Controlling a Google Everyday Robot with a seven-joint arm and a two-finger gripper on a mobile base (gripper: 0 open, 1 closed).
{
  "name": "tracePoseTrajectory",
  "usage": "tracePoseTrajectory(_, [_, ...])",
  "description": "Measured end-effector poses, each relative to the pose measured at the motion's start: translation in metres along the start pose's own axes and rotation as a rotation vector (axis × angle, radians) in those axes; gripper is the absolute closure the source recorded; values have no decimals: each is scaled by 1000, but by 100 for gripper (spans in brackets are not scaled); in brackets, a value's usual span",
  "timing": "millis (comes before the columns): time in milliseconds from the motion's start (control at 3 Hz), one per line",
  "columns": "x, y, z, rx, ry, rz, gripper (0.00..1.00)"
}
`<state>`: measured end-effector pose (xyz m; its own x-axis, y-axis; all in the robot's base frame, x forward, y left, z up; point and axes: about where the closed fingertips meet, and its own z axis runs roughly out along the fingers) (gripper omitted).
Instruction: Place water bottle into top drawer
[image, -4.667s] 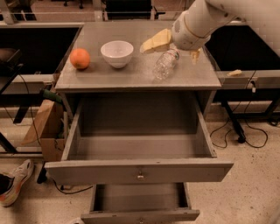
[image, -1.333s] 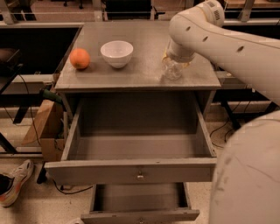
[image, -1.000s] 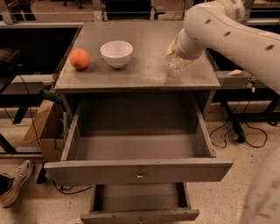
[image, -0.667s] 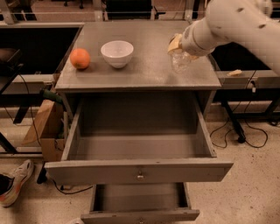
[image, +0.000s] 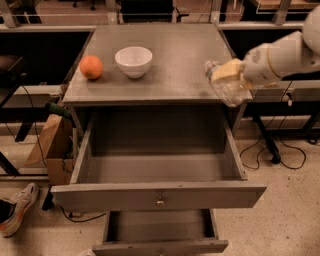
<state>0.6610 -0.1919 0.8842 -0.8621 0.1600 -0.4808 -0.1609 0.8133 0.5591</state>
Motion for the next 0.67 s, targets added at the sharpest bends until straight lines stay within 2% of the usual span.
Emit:
tracePoseTrajectory(333, [33,-60,-19,-40,98,-87,100])
tracePoseTrajectory(667, [74,-104,-24,-27,251,-240,100])
